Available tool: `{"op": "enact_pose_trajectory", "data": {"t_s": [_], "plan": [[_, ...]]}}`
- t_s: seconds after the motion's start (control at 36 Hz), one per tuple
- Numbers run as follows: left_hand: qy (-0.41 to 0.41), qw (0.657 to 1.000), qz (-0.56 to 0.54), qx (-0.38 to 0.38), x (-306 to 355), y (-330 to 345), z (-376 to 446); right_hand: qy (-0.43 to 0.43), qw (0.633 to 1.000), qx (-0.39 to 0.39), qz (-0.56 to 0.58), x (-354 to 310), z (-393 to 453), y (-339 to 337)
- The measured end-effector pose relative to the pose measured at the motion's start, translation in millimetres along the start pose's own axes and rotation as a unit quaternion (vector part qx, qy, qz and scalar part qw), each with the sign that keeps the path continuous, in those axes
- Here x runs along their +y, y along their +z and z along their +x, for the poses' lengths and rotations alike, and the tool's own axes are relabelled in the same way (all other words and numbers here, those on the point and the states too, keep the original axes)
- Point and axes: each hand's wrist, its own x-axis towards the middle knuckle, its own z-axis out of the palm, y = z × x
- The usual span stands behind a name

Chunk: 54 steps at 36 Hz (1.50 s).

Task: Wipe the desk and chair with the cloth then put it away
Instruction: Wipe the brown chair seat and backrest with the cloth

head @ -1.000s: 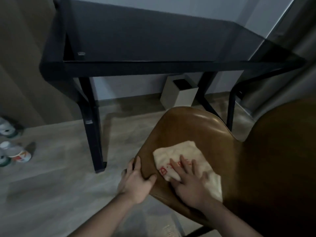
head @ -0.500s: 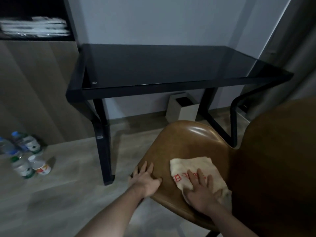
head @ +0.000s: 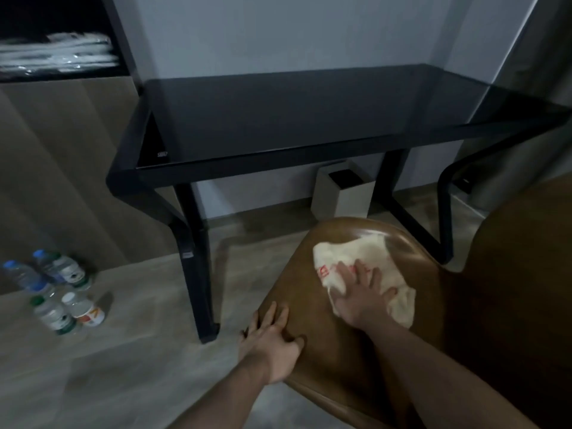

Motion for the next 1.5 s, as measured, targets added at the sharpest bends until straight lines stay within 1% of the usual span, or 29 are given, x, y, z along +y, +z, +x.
{"op": "enact_pose_trajectory", "data": {"t_s": [0.11, 0.22, 0.33, 0.39, 0.44, 0.53, 0.67, 0.81, 0.92, 0.97, 1.0, 1.06, 1.14, 1.19, 1.28, 1.33, 1.44, 1.5], "plan": [[-0.001, 1.0, -0.019, 0.003, 0.9, -1.5, -4.8, -0.029, 0.999, -0.04, 0.003, 2.5, -53.6, 15.8], [0.0, 1.0, -0.03, 0.002, 2.4, -4.4, -13.6, -0.018, 0.998, -0.06, 0.021, 4.5, -106.8, 28.2], [0.002, 1.0, -0.028, 0.002, 2.1, -6.1, -19.4, -0.014, 0.995, -0.076, 0.065, 23.0, -125.3, 38.6], [0.003, 1.0, -0.029, 0.005, 2.1, -6.3, -19.7, -0.014, 0.996, -0.075, 0.05, 31.8, -110.9, 48.8], [0.003, 1.0, -0.028, 0.007, 1.7, -6.8, -18.8, 0.014, 0.997, -0.075, 0.018, 36.4, -87.3, 59.4], [0.005, 0.999, -0.03, 0.01, -0.3, -4.7, -14.2, 0.061, 0.997, -0.043, 0.002, 36.6, -60.6, 57.1], [0.012, 1.0, -0.028, 0.009, -2.4, -1.6, -7.1, 0.138, 0.99, -0.003, 0.042, 36.5, -26.5, 14.0], [0.005, 1.0, -0.017, 0.001, -2.9, -1.6, -0.3, 0.172, 0.984, 0.002, 0.043, 45.9, 30.2, -13.5], [0.0, 1.0, -0.006, 0.006, -1.2, -1.3, 5.1, 0.19, 0.98, 0.019, 0.055, 17.7, 53.8, -25.5], [-0.003, 1.0, -0.005, 0.013, 0.0, -0.5, 6.0, 0.179, 0.983, 0.028, 0.043, -2.9, 58.2, -26.2], [-0.004, 1.0, -0.006, 0.016, 0.2, -0.4, 6.1, 0.16, 0.986, 0.03, 0.031, -12.8, 62.5, -23.6], [-0.003, 1.0, -0.006, 0.018, 0.2, -0.3, 6.7, 0.104, 0.994, 0.015, -0.003, -34.5, 66.3, -19.4], [-0.001, 1.0, -0.007, 0.019, -0.2, -0.2, 5.3, -0.009, 0.998, -0.037, -0.059, -63.4, 63.9, -11.5], [0.001, 1.0, -0.009, 0.021, -0.1, 0.8, 3.8, -0.055, 0.993, -0.053, -0.085, -66.1, 55.7, -9.0], [0.0, 1.0, -0.011, 0.02, -0.2, 0.5, 1.5, -0.081, 0.993, -0.042, -0.082, -43.2, 42.5, -12.6], [-0.003, 1.0, -0.014, 0.013, 0.6, -0.7, 0.9, -0.054, 0.996, -0.042, -0.066, -15.3, 32.5, -19.4], [0.001, 1.0, -0.022, 0.002, 1.3, -3.0, -3.1, 0.087, 0.996, -0.03, -0.009, 46.9, 3.9, -32.3], [0.006, 1.0, -0.026, 0.006, 1.3, -3.0, -6.7, 0.123, 0.992, -0.021, -0.005, 64.8, -15.6, -33.4]]}}
